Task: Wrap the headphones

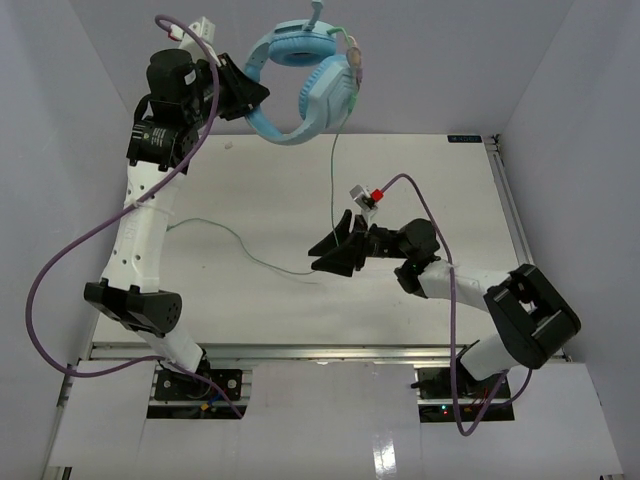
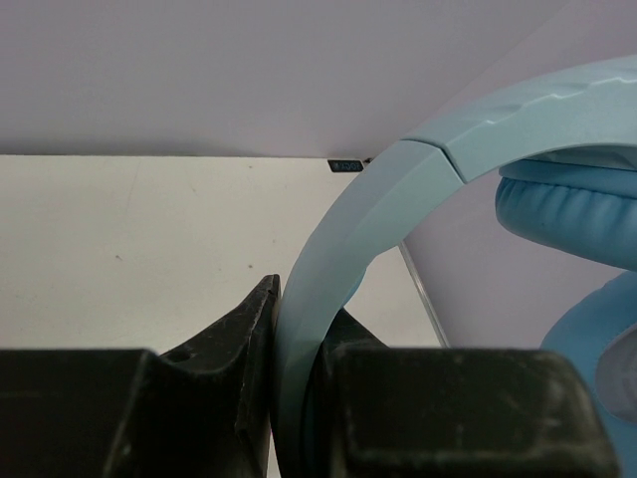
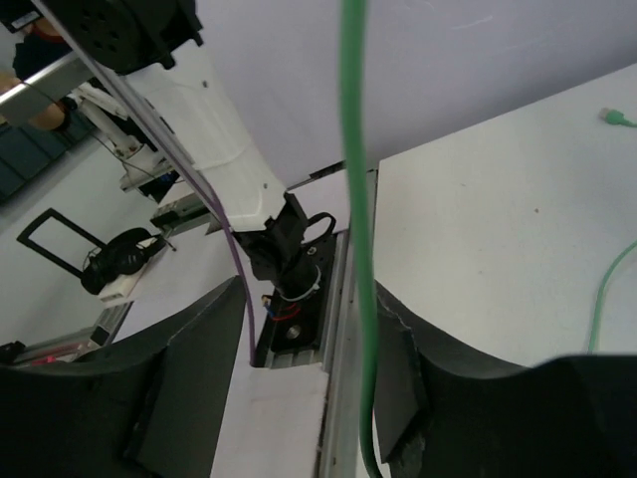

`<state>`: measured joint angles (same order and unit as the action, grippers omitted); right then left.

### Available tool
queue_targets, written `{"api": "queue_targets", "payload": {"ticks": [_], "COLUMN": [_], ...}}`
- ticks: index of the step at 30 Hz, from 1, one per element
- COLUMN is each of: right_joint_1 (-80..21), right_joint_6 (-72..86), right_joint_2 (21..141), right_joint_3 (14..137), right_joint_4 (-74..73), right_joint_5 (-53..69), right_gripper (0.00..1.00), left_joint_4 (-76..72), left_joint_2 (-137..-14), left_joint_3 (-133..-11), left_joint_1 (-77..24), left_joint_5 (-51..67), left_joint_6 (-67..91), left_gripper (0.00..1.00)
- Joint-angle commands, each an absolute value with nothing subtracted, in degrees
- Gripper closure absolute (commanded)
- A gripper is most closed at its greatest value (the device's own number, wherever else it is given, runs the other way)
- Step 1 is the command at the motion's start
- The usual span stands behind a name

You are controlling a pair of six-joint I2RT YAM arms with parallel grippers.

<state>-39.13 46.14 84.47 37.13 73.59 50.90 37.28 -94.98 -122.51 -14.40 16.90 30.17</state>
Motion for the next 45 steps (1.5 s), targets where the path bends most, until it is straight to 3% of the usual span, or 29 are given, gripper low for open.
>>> {"api": "queue_targets", "payload": {"ticks": [1, 5, 11, 14, 16, 19, 21, 22, 23, 24, 28, 32, 36, 39, 45], "right_joint_1": [-40.8, -41.3, -41.5, -41.6, -41.5, -40.4, -38.4, -38.2, -39.0, -40.1, -41.9, -45.3, -45.9, -45.8, -45.2], "right_joint_6": [44.8, 47.3, 46.0, 43.8, 41.6, 33.4, 16.1, 4.9, -7.7, -18.7, -33.0, -46.5, -61.3, -69.2, -67.7], "right_joint_2": [77.6, 75.8, 72.8, 72.0, 70.9, 68.4, 67.6, 67.7, 68.7, 70.2, 74.1, 75.4, 72.4, 71.3, 72.6], "right_joint_3": [35.2, 36.0, 35.0, 35.2, 36.3, 41.2, 49.6, 54.7, 60.8, 66.8, 77.6, 81.9, 77.0, 75.1, 86.5], "right_joint_4": [95.0, 95.0, 92.3, 89.0, 85.8, 71.9, 45.5, 18.7, 1.1, -6.1, -25.6, -29.7, -20.9, -12.6, -12.8], "right_joint_5": [48.3, 49.0, 57.5, 64.2, 66.5, 70.6, 69.6, 63.4, 55.8, 49.0, 29.1, 0.7, -22.9, -28.5, -27.1], "right_gripper": [0.5, 0.72, 0.79, 0.92, 0.92, 0.92, 0.92, 0.92, 0.92, 0.92, 0.92, 0.92, 0.92, 0.92, 0.92], "left_joint_4": [31.2, 31.2, 31.3, 30.0, 29.2, 29.1, 29.3, 29.4, 29.1, 28.6, 25.4, 25.5, 25.4, 25.5, 24.6], "left_joint_2": [-90.7, -90.4, -93.3, -95.3, -95.9, -96.9, -96.6, -95.8, -95.0, -94.2, -91.9, -93.4, -94.4, -94.8, -92.5], "left_joint_3": [-122.9, -123.0, -126.6, -127.4, -127.7, -127.7, -125.8, -123.5, -121.5, -119.7, -110.0, -107.9, -104.3, -101.0, -92.0], "left_joint_1": [-13.2, -12.2, -7.8, -6.7, -6.7, -6.7, -6.8, -6.9, -7.4, -8.1, -11.2, -16.5, -19.9, -22.8, -26.2], "left_joint_5": [19.8, 19.6, 18.6, 17.0, 14.6, 10.6, 9.2, 7.6, 5.2, 2.8, -4.7, -11.8, -13.5, -13.0, -9.6], "left_joint_6": [34.5, 34.6, 35.1, 35.7, 35.1, 32.7, 29.4, 27.0, 25.0, 23.3, 12.9, 3.2, -5.8, -11.3, -15.8], "left_gripper": [1.0, 1.0, 1.0, 1.0, 1.0, 1.0, 1.0, 1.0, 1.0, 1.0, 1.0, 1.0, 1.0, 1.0, 1.0]}}
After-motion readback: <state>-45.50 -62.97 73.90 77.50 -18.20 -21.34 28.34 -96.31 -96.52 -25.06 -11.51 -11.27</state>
